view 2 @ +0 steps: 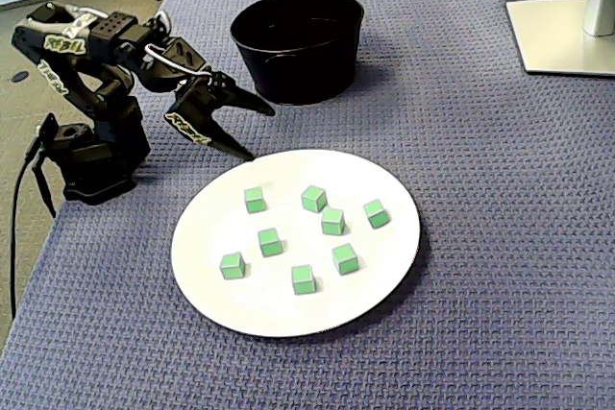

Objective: Pick up the items on the white plate and put them in the black container.

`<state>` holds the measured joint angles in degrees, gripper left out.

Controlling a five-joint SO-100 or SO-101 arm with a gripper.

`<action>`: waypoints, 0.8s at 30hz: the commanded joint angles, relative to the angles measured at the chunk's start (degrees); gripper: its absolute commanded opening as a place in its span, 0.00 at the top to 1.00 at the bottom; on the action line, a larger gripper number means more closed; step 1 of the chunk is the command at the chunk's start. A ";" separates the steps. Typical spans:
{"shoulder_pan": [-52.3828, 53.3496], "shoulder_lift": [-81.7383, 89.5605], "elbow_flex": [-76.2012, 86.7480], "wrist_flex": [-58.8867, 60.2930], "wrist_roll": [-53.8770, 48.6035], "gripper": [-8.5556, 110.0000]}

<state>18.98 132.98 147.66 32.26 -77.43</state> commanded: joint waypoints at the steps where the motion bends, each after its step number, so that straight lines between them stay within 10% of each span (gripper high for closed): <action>1: 5.01 -8.09 -11.87 9.76 -11.25 0.61; 10: 10.55 -25.93 -45.88 43.51 -38.23 0.63; 24: 16.26 -43.59 -51.50 36.65 -46.67 0.61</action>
<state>34.10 91.76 97.21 73.30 -124.54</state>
